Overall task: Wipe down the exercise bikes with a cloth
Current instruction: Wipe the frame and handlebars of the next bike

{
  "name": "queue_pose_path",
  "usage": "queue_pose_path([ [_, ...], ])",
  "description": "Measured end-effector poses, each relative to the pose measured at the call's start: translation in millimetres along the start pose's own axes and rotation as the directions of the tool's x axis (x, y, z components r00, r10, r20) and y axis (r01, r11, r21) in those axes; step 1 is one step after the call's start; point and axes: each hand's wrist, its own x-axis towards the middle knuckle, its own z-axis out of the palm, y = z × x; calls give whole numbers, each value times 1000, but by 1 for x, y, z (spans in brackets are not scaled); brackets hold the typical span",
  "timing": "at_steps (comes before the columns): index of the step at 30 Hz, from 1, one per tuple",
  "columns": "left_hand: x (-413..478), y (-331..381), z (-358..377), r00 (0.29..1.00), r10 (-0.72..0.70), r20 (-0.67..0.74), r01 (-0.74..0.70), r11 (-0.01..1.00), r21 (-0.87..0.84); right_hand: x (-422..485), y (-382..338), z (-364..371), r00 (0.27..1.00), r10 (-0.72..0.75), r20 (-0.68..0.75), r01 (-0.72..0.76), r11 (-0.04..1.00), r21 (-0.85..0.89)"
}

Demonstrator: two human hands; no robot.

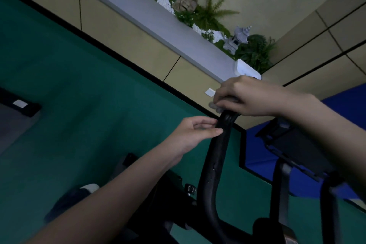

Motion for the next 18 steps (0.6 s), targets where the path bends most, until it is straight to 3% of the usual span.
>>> queue_pose_path([
  [6, 1, 3, -2, 999, -37, 18, 36, 999, 25, 0, 14, -11, 991, 64, -121, -74, 994, -80],
  [11, 2, 6, -1, 999, -48, 8, 47, 999, 19, 2, -6, 4, 1000, -14, 19, 14, 999, -52],
  [15, 3, 8, -2, 998, -58, 34, 56, 997, 45, 1, 4, -1, 988, 93, -124, -103, 992, -79],
  [18, 4, 11, -2, 997, -71, 23, 70, 996, 61, -1, -2, 9, 985, 79, -155, -98, 989, -113],
])
